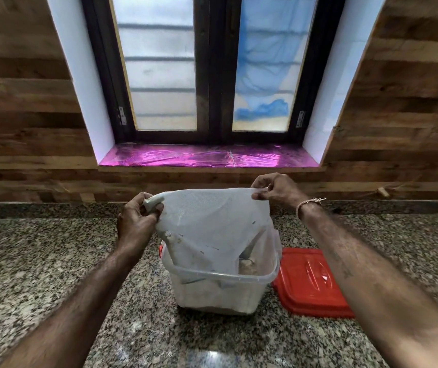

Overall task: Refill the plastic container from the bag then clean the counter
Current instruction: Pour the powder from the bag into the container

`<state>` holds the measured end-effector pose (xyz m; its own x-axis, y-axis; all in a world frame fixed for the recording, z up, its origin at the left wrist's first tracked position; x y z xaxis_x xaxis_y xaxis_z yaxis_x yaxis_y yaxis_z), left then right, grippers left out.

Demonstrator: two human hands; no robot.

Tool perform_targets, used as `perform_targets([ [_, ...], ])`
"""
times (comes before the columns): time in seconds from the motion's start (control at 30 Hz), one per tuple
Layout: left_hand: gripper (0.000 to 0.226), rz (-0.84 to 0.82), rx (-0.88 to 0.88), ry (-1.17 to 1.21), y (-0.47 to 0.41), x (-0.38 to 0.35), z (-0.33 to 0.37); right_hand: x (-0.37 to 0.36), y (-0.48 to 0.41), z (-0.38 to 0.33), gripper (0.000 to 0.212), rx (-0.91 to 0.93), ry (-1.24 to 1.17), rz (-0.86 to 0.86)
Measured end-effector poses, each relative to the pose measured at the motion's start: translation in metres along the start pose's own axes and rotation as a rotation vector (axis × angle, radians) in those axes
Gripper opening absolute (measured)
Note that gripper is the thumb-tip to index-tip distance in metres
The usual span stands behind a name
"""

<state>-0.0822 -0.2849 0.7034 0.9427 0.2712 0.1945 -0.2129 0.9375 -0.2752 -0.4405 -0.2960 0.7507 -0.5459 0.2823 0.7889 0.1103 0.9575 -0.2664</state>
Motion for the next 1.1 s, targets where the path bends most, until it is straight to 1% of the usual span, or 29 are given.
perform_targets([
  [0.07,0.023,0.005,-0.016,-0.04,0.002,-0.002,0.0,-0.005,0.0,-0.001,0.016,-0.008,0.098,0.114],
  [0.13,0.015,-0.008,-0.02,-0.081,0.003,-0.002,0.0,-0.007,0.0,-0.002,0.023,-0.028,0.141,0.201],
  [0.23,0.014,-0.007,-0.05,-0.185,0.002,-0.002,0.006,-0.007,0.0,-0.004,0.03,-0.03,0.125,0.234],
  [0.3,0.025,0.002,-0.124,-0.275,0.005,-0.005,0.016,-0.007,-0.001,-0.005,0.033,-0.024,0.123,0.233],
  [0.4,0.067,0.027,-0.295,-0.43,0.008,-0.017,0.031,-0.005,-0.003,-0.004,0.031,-0.026,0.12,0.244],
  [0.43,0.077,0.012,-0.341,-0.497,0.008,-0.02,0.036,-0.006,-0.004,-0.006,0.029,-0.023,0.109,0.243],
  [0.47,0.083,-0.018,-0.38,-0.574,0.008,-0.023,0.04,-0.006,-0.004,-0.006,0.027,-0.021,0.099,0.242],
  [0.5,0.083,-0.053,-0.405,-0.656,0.009,-0.026,0.044,-0.005,-0.004,-0.007,0.026,-0.024,0.091,0.241],
  [0.57,0.076,-0.099,-0.443,-0.787,0.011,-0.028,0.048,-0.006,-0.004,-0.009,0.025,-0.036,0.072,0.243],
  [0.6,0.074,-0.1,-0.455,-0.808,0.013,-0.028,0.049,-0.007,-0.004,-0.009,0.024,-0.042,0.065,0.246],
  [0.63,0.076,-0.08,-0.479,-0.802,0.014,-0.028,0.05,-0.007,-0.004,-0.01,0.021,-0.048,0.059,0.245],
  [0.7,0.089,-0.037,-0.521,-0.793,0.017,-0.026,0.05,-0.008,-0.004,-0.012,0.018,-0.048,0.049,0.243],
  [0.73,0.091,-0.027,-0.531,-0.804,0.018,-0.025,0.049,-0.008,-0.004,-0.012,0.017,-0.049,0.046,0.245],
  [0.83,0.082,-0.08,-0.468,-0.839,0.017,-0.023,0.049,-0.008,-0.004,-0.013,0.016,-0.055,0.029,0.251],
  [0.93,0.085,-0.083,-0.484,-0.829,0.021,-0.021,0.048,-0.008,-0.004,-0.011,0.016,-0.048,0.021,0.248],
  [1.03,0.077,-0.105,-0.454,-0.829,0.023,-0.02,0.048,-0.008,-0.003,-0.011,0.015,-0.046,0.012,0.258],
  [1.1,0.085,-0.081,-0.461,-0.807,0.027,-0.02,0.048,-0.008,-0.001,-0.011,0.013,-0.043,-0.005,0.259],
])
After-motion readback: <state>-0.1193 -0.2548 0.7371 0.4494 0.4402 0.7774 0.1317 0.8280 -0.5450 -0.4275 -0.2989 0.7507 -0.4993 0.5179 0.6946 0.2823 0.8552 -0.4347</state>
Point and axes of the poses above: each hand's wrist, its own y-axis away from the middle knuckle, its own x-axis out of the back of the hand, z = x × y, the point moved 1 cm from there along -y, towards the middle knuckle, and after that the axes turned 9 degrees about z, right-handed, at the moved point
